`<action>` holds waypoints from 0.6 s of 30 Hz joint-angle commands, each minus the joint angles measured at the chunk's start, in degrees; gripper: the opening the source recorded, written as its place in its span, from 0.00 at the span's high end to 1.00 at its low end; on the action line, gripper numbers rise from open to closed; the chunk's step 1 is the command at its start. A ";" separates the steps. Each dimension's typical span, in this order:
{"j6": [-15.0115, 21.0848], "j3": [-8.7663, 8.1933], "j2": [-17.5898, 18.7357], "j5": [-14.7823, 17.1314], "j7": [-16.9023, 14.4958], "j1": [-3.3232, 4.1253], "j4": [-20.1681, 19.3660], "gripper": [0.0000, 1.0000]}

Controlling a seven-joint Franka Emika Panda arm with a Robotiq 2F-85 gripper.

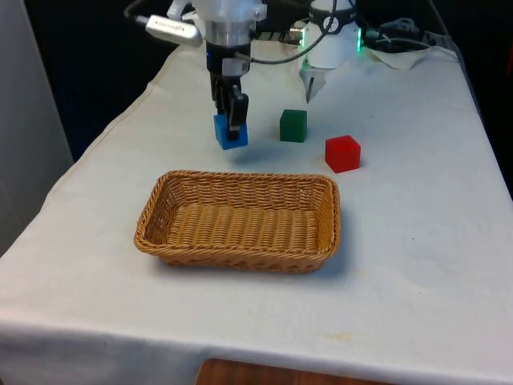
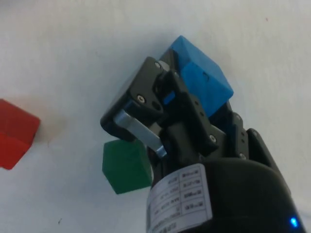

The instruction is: Pick up the blue cube and place it into the basket.

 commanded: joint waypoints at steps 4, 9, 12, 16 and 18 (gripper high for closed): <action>-1.43 -0.34 -1.66 -1.72 0.63 0.57 -0.23 0.99; -4.07 0.06 -4.41 -3.61 0.52 0.80 -0.17 0.99; -4.87 0.23 -5.21 -4.18 0.46 0.86 -0.17 0.99; -7.10 0.57 -7.51 -5.61 0.29 1.09 0.00 0.99; -7.51 0.69 -7.91 -5.90 0.23 1.09 0.06 0.99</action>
